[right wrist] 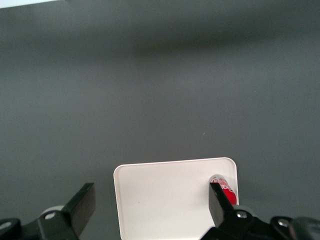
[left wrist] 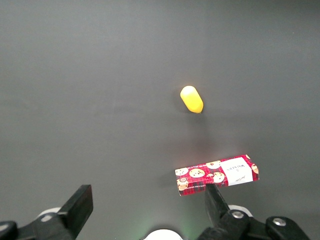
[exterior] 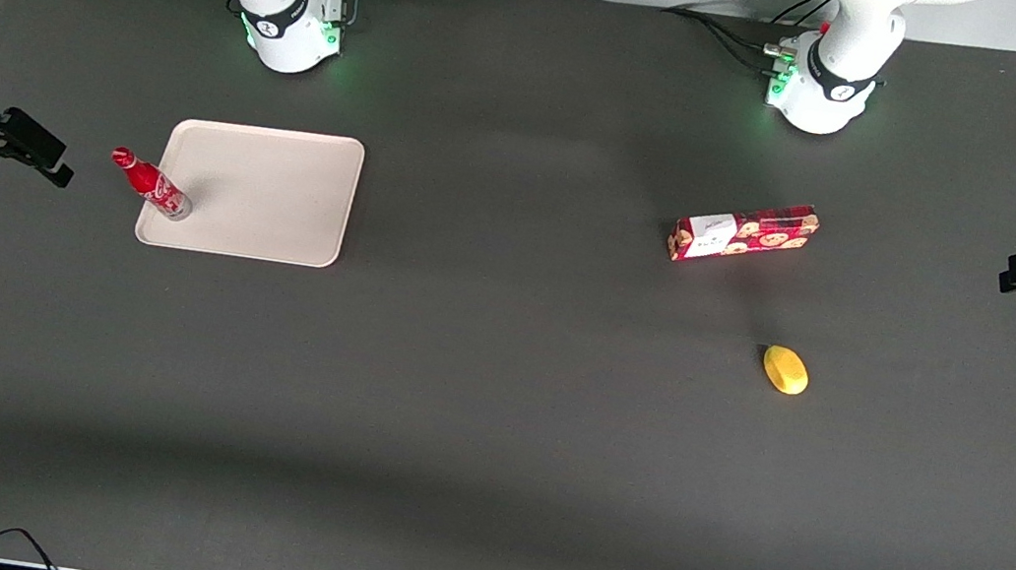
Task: Place coke bottle on tray
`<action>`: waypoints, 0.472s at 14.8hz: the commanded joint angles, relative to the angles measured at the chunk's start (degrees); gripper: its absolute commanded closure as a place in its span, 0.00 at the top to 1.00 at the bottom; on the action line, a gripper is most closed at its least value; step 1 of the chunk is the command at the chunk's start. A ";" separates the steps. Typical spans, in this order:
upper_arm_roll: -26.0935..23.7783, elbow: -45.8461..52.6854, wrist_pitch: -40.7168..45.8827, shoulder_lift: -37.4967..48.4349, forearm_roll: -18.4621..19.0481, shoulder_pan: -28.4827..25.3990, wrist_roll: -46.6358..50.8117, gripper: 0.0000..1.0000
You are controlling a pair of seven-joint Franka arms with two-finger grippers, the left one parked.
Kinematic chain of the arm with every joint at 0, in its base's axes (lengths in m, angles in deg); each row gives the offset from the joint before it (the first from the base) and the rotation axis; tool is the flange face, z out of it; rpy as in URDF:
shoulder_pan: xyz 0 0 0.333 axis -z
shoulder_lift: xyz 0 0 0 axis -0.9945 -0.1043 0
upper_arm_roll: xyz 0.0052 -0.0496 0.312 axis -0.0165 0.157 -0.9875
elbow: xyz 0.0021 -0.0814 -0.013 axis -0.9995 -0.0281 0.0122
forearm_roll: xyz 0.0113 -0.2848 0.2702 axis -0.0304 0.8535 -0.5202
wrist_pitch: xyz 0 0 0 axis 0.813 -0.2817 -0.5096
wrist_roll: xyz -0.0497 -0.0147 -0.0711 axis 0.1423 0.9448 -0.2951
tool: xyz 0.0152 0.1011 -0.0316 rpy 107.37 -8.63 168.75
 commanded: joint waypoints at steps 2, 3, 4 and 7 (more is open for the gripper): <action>2.49 5.09 0.42 -4.33 0.47 -1.44 1.40 1.00; 2.49 5.18 0.42 -4.33 0.90 -1.44 1.31 1.00; 2.49 5.18 0.42 -4.07 0.91 -1.44 1.40 1.00; 2.49 5.00 0.42 -4.06 0.91 -1.44 1.31 1.00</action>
